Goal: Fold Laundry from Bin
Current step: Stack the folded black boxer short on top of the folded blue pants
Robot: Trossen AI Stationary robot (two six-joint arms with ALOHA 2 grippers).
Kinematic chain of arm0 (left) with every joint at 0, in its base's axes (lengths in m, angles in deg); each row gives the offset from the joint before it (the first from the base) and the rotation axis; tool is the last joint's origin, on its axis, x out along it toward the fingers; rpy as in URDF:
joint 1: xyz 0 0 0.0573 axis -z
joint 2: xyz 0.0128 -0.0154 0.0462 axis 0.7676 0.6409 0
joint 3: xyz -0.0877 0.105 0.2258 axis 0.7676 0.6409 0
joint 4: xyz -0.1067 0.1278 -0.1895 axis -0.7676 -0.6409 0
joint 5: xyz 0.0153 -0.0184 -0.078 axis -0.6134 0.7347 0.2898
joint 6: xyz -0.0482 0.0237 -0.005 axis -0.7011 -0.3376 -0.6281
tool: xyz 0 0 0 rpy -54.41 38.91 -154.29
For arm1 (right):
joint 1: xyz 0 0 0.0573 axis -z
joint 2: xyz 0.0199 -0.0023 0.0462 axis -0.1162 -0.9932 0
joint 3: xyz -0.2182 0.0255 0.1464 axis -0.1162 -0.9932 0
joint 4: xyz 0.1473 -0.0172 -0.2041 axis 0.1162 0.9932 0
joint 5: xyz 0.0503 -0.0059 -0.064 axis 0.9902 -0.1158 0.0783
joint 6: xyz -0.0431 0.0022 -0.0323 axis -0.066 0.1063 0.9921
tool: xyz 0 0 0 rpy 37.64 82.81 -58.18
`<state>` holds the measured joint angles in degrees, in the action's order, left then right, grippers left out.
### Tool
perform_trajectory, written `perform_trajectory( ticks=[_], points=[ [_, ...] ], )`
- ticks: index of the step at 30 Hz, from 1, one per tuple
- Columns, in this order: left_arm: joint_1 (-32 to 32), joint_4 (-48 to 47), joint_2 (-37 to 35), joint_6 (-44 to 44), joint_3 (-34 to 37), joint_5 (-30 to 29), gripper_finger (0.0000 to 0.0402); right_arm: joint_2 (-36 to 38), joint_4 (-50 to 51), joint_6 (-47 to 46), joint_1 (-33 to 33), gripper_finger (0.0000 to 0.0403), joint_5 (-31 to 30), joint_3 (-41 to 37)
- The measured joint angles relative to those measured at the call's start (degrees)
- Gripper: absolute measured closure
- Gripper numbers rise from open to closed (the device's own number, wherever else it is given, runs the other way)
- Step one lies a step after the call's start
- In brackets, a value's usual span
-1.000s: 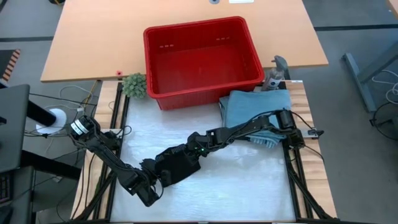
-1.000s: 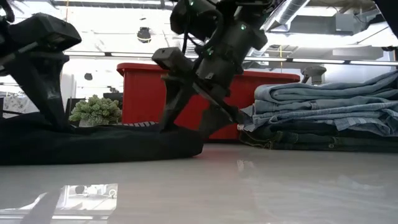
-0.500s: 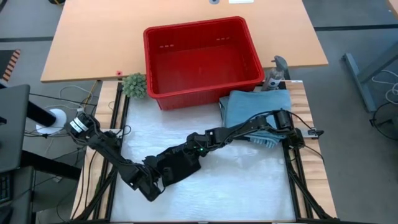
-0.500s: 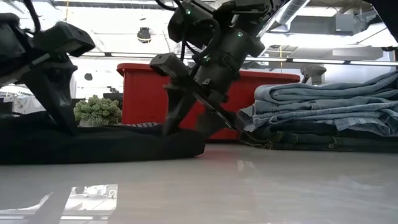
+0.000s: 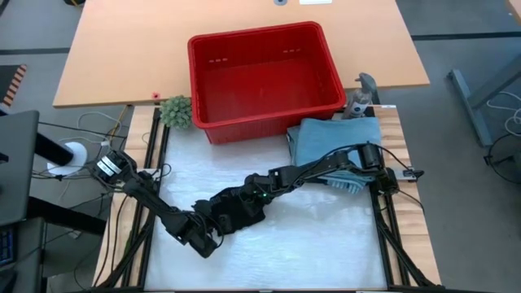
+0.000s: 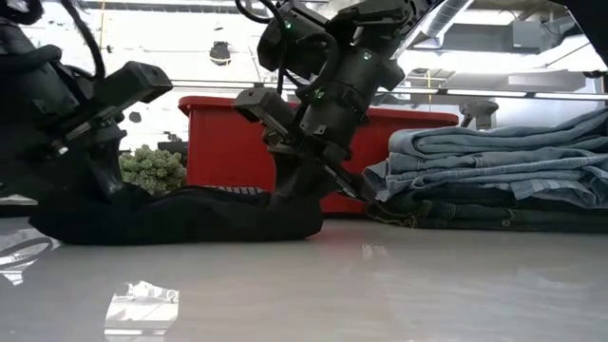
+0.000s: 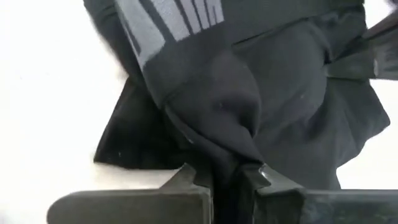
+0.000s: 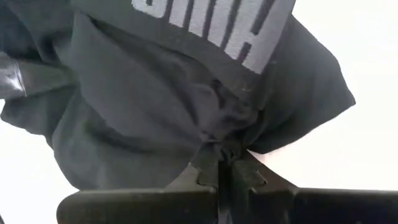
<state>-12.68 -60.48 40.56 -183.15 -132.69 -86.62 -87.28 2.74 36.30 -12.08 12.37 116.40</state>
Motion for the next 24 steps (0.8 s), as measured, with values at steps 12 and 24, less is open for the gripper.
perform_trajectory(
  ticks=[12,24],
  points=[
    [-4.6,0.4,-7.9,17.1,-2.2,1.1,0.0400,7.9,12.8,0.8,0.0,0.0374,-2.8,1.7],
    [-19.7,0.4,-13.9,48.3,-12.8,3.3,0.0401,23.9,30.4,-0.4,1.3,0.0374,-14.1,1.8]
  ],
)
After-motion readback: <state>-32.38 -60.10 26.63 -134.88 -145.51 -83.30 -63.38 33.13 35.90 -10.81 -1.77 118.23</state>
